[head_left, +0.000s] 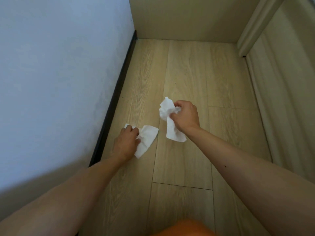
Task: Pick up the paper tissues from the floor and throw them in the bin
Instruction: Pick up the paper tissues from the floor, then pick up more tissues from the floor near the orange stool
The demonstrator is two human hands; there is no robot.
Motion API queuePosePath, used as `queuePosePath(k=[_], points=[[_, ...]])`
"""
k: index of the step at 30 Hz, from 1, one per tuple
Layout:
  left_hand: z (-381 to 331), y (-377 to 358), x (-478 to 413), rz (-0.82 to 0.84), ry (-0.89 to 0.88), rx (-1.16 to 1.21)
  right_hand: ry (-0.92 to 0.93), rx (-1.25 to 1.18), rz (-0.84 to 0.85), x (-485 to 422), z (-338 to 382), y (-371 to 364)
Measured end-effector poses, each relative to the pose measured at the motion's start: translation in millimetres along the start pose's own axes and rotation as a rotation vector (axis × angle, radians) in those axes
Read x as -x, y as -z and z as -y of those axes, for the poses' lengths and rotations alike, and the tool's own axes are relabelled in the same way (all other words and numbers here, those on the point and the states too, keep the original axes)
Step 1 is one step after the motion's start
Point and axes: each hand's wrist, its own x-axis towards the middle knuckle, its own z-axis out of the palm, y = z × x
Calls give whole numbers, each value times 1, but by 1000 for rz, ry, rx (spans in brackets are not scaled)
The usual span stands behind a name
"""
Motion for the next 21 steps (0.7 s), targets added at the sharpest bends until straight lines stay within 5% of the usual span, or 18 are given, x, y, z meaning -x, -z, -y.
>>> queuePosePath(k=[9,14,21], points=[[-132,151,62,-153,82,647,-226,-324,-11,87,69,92],[-217,283,174,79,100,1047,-375,-400,71,163,171,216],[-282,474,326,-97,-167,815,-211,-351,325,269,329,386]])
